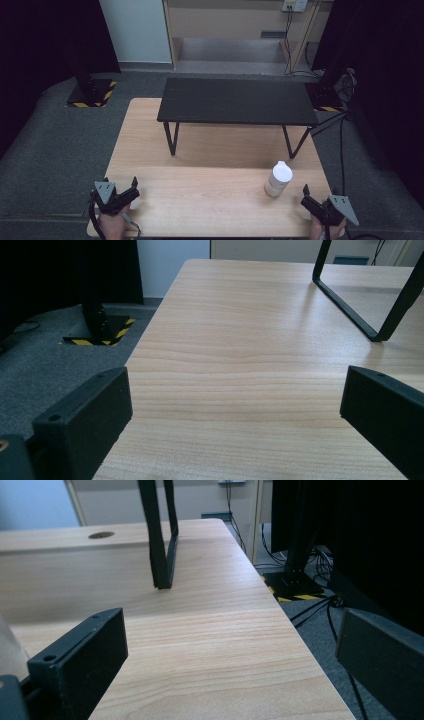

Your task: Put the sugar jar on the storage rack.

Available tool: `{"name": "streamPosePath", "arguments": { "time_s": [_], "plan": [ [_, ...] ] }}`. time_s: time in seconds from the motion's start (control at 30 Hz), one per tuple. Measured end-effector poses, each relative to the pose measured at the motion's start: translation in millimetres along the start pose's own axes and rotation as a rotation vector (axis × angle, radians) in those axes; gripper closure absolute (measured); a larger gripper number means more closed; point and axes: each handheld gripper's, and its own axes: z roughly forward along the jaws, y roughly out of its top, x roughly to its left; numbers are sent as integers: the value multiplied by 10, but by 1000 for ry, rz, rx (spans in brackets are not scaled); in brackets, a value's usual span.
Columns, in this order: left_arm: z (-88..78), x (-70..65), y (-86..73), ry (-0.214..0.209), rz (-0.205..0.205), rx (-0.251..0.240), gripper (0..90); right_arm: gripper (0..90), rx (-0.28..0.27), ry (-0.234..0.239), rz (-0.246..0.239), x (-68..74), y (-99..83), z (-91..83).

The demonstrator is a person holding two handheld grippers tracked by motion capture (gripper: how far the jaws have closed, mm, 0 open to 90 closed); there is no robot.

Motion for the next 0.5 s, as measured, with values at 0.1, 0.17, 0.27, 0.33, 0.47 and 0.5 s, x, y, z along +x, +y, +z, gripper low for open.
{"name": "streamPosePath", "arguments": {
  "time_s": [0.1, 0.17, 0.27, 0.33, 0.47, 0.5],
  "plan": [
    [-1, 6, -2, -2, -3, -1, 0, 6, -2, 1, -36, 31, -8, -7],
    [0, 7, -2, -3, -5, -2, 0, 6, -1, -5, -53, 58, -7, -7],
    [-2, 9, -3, -4, -5, -3, 0, 6, 7, -19, -75, 102, 4, 0],
    [-5, 13, -5, -5, -5, -3, 0, 6, 7, -29, -82, 133, 6, 3],
    [-6, 20, -6, -6, -9, -3, 0, 6, -7, -46, -69, 177, -1, -28],
    [-6, 19, -7, -6, -8, -4, 0, 6, -15, -50, -65, 192, -6, -42]
  ]
}}
